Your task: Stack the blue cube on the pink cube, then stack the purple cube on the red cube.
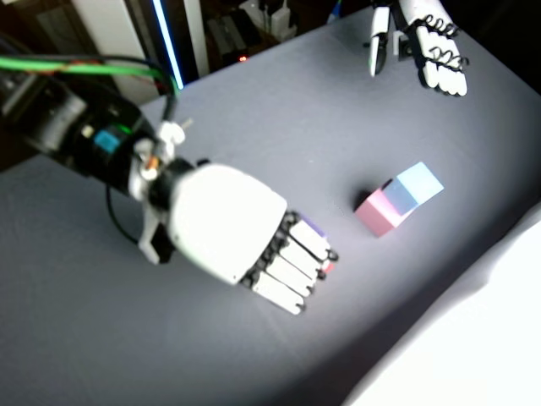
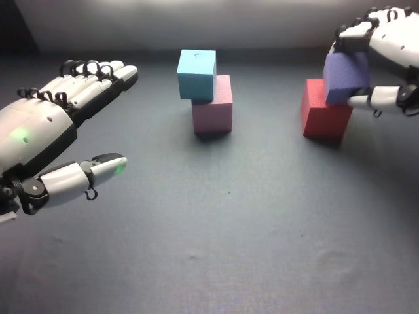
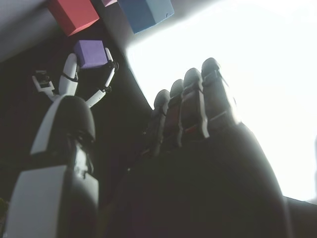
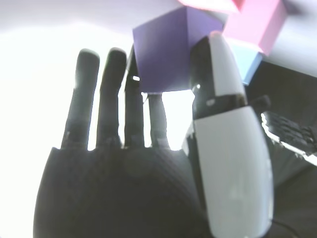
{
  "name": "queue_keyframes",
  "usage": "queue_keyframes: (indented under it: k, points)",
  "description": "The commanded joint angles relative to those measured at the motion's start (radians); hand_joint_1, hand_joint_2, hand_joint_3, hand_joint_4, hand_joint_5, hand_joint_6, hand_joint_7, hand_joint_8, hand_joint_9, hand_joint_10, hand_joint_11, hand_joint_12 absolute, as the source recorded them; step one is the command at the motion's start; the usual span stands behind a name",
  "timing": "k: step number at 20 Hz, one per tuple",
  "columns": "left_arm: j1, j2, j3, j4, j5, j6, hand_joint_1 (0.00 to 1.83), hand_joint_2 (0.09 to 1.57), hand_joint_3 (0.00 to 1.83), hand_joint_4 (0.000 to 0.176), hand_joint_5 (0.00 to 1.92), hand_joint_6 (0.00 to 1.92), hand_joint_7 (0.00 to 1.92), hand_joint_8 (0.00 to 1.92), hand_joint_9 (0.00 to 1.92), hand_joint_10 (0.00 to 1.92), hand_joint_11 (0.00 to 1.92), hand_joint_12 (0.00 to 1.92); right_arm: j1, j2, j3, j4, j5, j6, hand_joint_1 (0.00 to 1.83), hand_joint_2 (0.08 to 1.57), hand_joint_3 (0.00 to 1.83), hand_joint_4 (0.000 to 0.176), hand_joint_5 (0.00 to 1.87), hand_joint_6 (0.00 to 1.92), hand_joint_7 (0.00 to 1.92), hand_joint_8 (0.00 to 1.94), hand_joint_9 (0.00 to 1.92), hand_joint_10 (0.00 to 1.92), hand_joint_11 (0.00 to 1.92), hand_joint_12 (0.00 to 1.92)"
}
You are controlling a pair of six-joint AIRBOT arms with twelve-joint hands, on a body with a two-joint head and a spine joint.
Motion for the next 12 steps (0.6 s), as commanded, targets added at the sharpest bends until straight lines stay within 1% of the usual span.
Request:
queue_keyframes:
  k: [1,2,3,4,5,6,7,8,9,10,11,12]
  points:
    - [-0.006,-0.005,0.005,-0.004,-0.125,-0.005,0.69,1.36,0.00,0.000,0.05,0.01,0.00,0.00,0.00,0.00,0.00,0.00,0.017,0.000,0.013,-0.002,0.080,-0.002,1.12,1.34,0.00,0.000,0.70,1.55,0.47,1.54,0.26,1.16,0.00,1.89]
    - [-0.006,-0.007,0.008,-0.004,-0.125,-0.008,0.71,1.35,0.00,0.000,0.06,0.01,0.00,0.00,0.00,0.00,0.00,0.00,0.017,-0.009,0.026,0.012,0.067,-0.005,1.10,1.33,0.00,0.000,0.66,1.60,0.54,1.52,0.35,1.07,0.00,1.81]
    - [-0.006,-0.009,0.009,-0.003,-0.125,-0.011,0.71,1.35,0.00,0.000,0.05,0.01,0.00,0.00,0.00,0.00,0.00,0.00,0.017,-0.015,0.036,0.021,0.057,-0.005,1.10,1.34,0.00,0.000,0.50,1.64,0.66,1.53,0.44,1.10,0.14,1.84]
    - [-0.006,-0.009,0.009,-0.003,-0.125,-0.011,0.69,1.35,0.00,0.000,0.06,0.01,0.00,0.00,0.00,0.00,0.00,0.00,0.017,-0.017,0.040,0.027,0.052,-0.005,1.11,1.28,0.00,0.000,0.31,0.97,0.46,1.05,0.43,1.16,0.18,1.83]
    - [-0.006,-0.010,0.009,-0.003,-0.126,-0.012,0.69,1.35,0.00,0.000,0.06,0.01,0.00,0.00,0.00,0.00,0.00,0.00,0.017,-0.017,0.041,0.028,0.048,-0.005,1.08,1.26,0.00,0.000,0.26,0.60,0.37,0.73,0.36,1.21,0.19,1.83]
    - [-0.005,-0.010,0.009,-0.003,-0.127,-0.014,0.67,1.35,0.00,0.000,0.06,0.01,0.00,0.00,0.00,0.00,0.00,0.00,0.017,-0.017,0.041,0.029,0.048,-0.005,0.97,1.25,0.00,0.000,0.14,0.32,0.22,0.43,0.11,1.12,0.04,1.81]
    - [-0.002,-0.011,0.009,-0.003,-0.128,-0.016,0.67,1.35,0.00,0.000,0.06,0.00,0.00,0.00,0.00,0.00,0.00,0.00,0.017,-0.017,0.039,0.029,0.048,-0.005,0.91,1.24,0.00,0.000,0.07,0.17,0.14,0.22,0.02,0.99,0.01,1.74]
    - [-0.001,-0.011,0.009,-0.003,-0.129,-0.017,0.68,1.35,0.00,0.000,0.06,0.00,0.00,0.00,0.00,0.00,0.00,0.00,0.017,-0.017,0.035,0.029,0.048,-0.005,0.79,1.23,0.00,0.039,0.01,0.03,0.03,0.04,0.00,0.58,0.00,1.51]
    - [-0.001,-0.011,0.009,-0.004,-0.129,-0.017,0.71,1.35,0.00,0.000,0.06,0.00,0.00,0.00,0.00,0.00,0.00,0.00,0.017,-0.016,0.031,0.029,0.049,-0.005,0.73,1.23,0.00,0.062,0.00,0.01,0.00,0.01,0.00,0.43,0.00,1.48]
    - [0.000,-0.011,0.009,-0.005,-0.130,-0.017,0.71,1.34,0.00,0.000,0.06,0.00,0.00,0.00,0.00,0.00,0.00,0.00,0.017,-0.016,0.025,0.029,0.052,-0.005,0.69,1.22,0.00,0.089,0.00,0.00,0.00,0.00,0.00,0.20,0.00,1.43]
    - [0.001,-0.011,0.008,-0.006,-0.131,-0.017,0.73,1.33,0.00,0.000,0.07,0.01,0.00,0.00,0.00,0.00,0.00,0.00,0.017,-0.016,0.017,0.029,0.061,-0.006,0.67,1.22,0.00,0.113,0.00,0.00,0.00,0.00,0.00,0.07,0.00,1.42]
    - [0.001,-0.011,0.008,-0.007,-0.133,-0.017,0.76,1.32,0.00,0.000,0.07,0.01,0.00,0.00,0.00,0.00,0.00,0.00,0.017,-0.013,0.007,0.029,0.070,-0.007,0.71,1.20,0.00,0.111,0.00,0.00,0.00,0.00,0.02,0.06,0.00,1.42]
